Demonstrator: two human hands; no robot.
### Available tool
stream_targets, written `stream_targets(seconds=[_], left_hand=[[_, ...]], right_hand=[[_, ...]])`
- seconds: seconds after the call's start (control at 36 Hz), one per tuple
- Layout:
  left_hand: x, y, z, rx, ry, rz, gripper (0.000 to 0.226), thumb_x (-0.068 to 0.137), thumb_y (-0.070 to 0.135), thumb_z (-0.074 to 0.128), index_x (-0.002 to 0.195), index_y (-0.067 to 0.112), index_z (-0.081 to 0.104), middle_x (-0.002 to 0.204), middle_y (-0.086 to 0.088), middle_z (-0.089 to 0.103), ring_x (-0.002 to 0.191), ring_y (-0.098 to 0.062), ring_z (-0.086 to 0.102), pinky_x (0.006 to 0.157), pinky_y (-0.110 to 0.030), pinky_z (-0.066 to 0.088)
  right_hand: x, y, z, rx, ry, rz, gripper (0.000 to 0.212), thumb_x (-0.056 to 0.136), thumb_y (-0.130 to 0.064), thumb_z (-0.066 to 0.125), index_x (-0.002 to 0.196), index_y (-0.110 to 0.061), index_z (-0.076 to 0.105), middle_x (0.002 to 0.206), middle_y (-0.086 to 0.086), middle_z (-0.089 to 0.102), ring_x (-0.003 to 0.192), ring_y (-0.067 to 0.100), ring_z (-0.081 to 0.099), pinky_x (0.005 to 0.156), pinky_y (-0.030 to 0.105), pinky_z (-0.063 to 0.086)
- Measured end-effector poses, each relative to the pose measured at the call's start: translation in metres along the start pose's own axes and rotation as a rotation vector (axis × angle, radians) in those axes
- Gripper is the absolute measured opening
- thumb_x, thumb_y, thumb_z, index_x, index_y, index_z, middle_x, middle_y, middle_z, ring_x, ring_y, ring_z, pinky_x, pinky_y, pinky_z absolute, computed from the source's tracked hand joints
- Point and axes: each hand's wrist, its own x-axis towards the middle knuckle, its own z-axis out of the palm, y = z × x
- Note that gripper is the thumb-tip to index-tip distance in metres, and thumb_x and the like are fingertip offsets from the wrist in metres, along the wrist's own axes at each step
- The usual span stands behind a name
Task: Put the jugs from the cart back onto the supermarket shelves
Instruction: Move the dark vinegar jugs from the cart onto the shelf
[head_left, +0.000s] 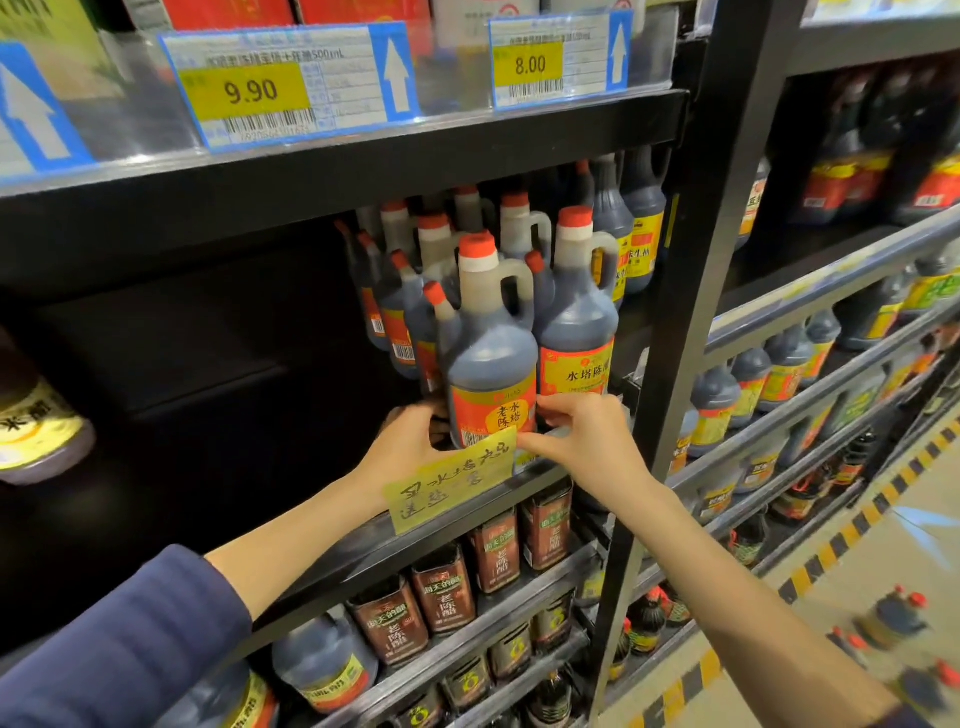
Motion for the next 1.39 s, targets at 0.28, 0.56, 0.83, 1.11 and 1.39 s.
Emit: stream_targets(seconds=[0.28, 0.56, 0.83, 1.11, 1.39], left_hand=[[0.000, 0.006, 0.001, -0.003, 0.023, 0.039, 0.031, 0.071, 0.029, 0.082, 0.087, 0.037, 0.057, 0.089, 0.020, 0.063, 0.089, -0.002, 0.064, 0.087, -0.029, 0.055], [0.003, 0.009, -0.008, 0.078, -0.014, 0.013, 0.040, 0.070, 0.026, 0.084, 0.099, 0.020, 0.057, 0.088, 0.017, 0.061, 0.085, 0.003, 0.063, 0.084, -0.020, 0.055], [0.006, 0.068, -0.036, 0.293, 0.214, -0.034, 0.084, 0.058, 0.065, 0.076, 0.123, 0.017, 0.056, 0.122, 0.002, 0.060, 0.111, -0.015, 0.053, 0.081, -0.026, 0.044], [0.004, 0.078, -0.042, 0.450, 0.121, -0.062, 0.089, 0.067, 0.066, 0.069, 0.132, 0.012, 0.042, 0.114, -0.003, 0.044, 0.100, -0.016, 0.041, 0.077, -0.027, 0.035], [0.005, 0.076, -0.036, 0.436, 0.168, -0.077, 0.099, 0.062, 0.069, 0.071, 0.137, 0.015, 0.038, 0.136, -0.009, 0.046, 0.124, -0.026, 0.042, 0.082, -0.029, 0.035]], right_hand=[[0.002, 0.000, -0.006, 0.008, -0.011, -0.018, 0.046, 0.072, -0.026, 0.081, 0.105, 0.004, 0.070, 0.099, 0.018, 0.072, 0.096, 0.028, 0.066, 0.089, 0.040, 0.052], [0.001, 0.006, -0.001, 0.063, 0.021, -0.033, 0.050, 0.070, -0.023, 0.082, 0.113, 0.000, 0.067, 0.106, 0.012, 0.071, 0.100, 0.020, 0.064, 0.092, 0.031, 0.051], [-0.017, 0.019, 0.038, 0.074, 0.338, -0.072, 0.051, 0.072, -0.017, 0.081, 0.118, -0.002, 0.064, 0.107, 0.013, 0.068, 0.105, 0.019, 0.056, 0.089, 0.024, 0.039], [-0.013, 0.025, 0.039, 0.066, 0.323, -0.130, 0.044, 0.067, -0.012, 0.083, 0.107, 0.002, 0.069, 0.094, 0.015, 0.069, 0.093, 0.024, 0.059, 0.089, -0.002, 0.029], [-0.012, 0.026, 0.035, -0.043, 0.302, -0.224, 0.042, 0.069, -0.022, 0.072, 0.101, 0.006, 0.069, 0.087, 0.015, 0.071, 0.086, 0.033, 0.064, 0.079, 0.030, 0.046]])
